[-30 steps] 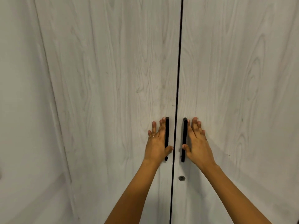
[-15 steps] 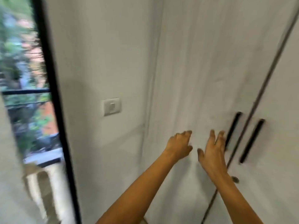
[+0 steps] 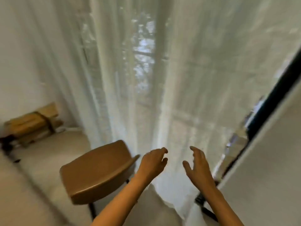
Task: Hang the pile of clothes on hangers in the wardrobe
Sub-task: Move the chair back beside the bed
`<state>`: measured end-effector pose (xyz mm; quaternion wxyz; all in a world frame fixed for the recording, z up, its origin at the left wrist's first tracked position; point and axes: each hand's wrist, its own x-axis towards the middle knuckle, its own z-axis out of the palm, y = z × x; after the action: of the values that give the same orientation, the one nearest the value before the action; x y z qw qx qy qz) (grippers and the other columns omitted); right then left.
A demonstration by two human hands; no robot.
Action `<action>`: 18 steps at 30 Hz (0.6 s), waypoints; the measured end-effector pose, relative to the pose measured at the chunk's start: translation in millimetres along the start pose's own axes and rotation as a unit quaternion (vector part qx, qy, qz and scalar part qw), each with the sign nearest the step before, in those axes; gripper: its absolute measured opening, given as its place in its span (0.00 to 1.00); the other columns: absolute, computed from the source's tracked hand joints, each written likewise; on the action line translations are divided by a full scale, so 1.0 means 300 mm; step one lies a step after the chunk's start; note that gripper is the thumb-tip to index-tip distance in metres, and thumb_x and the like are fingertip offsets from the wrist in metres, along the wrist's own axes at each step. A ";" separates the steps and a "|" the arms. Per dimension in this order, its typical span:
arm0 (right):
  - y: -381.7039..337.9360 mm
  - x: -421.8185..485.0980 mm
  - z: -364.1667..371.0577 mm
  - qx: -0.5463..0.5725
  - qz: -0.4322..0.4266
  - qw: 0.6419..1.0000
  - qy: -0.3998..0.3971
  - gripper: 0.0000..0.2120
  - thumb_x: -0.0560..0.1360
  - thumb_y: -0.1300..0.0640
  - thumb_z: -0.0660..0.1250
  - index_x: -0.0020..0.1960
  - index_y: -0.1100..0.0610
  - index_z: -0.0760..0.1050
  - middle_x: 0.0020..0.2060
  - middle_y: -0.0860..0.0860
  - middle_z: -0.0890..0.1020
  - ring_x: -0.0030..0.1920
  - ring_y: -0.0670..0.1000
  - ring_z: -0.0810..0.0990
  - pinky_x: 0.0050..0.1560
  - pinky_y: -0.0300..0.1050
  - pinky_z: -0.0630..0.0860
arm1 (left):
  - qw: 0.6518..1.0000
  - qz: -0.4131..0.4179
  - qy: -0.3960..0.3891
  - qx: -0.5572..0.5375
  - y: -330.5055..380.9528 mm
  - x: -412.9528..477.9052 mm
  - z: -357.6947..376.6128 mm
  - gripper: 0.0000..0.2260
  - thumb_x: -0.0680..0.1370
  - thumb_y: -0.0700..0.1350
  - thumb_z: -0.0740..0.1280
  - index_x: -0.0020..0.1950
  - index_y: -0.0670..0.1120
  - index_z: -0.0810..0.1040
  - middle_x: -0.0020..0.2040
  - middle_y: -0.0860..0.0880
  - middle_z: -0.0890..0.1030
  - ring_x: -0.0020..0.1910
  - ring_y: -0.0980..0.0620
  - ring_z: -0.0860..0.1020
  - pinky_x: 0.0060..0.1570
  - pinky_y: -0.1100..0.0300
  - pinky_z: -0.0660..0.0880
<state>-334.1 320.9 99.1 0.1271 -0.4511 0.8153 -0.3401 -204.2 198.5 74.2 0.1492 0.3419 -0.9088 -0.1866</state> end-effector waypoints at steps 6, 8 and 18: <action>-0.265 0.158 0.463 0.049 -0.026 0.978 -0.201 0.30 0.78 0.48 0.63 0.74 0.57 0.56 0.72 0.56 0.62 0.70 0.54 0.65 0.68 0.44 0.63 | 0.974 -0.219 0.061 -0.009 -0.509 -0.168 -0.157 0.39 0.67 0.72 0.56 0.70 0.48 0.67 0.67 0.50 0.71 0.66 0.48 0.68 0.64 0.54 0.67; -0.297 0.205 0.604 0.027 -0.009 0.967 -0.254 0.35 0.77 0.45 0.63 0.75 0.58 0.52 0.73 0.58 0.60 0.71 0.56 0.63 0.68 0.45 0.63 | 0.960 -0.280 -0.024 0.015 -0.684 -0.220 -0.147 0.43 0.67 0.69 0.65 0.76 0.51 0.56 0.76 0.48 0.60 0.73 0.45 0.59 0.71 0.47 0.59; -0.269 0.251 1.090 -0.103 0.154 0.971 -0.152 0.53 0.71 0.43 0.70 0.76 0.57 0.33 0.70 0.71 0.34 0.73 0.71 0.45 0.70 0.61 0.59 | 0.857 -0.299 -0.405 -0.113 -1.055 -0.289 -0.032 0.49 0.61 0.65 0.75 0.75 0.58 0.53 0.70 0.51 0.65 0.64 0.49 0.69 0.65 0.50 0.68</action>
<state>-155.7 85.9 -80.3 0.2528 -0.3771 0.8769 -0.1581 41.3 34.6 -69.5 -0.2574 0.4725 -0.7157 -0.4453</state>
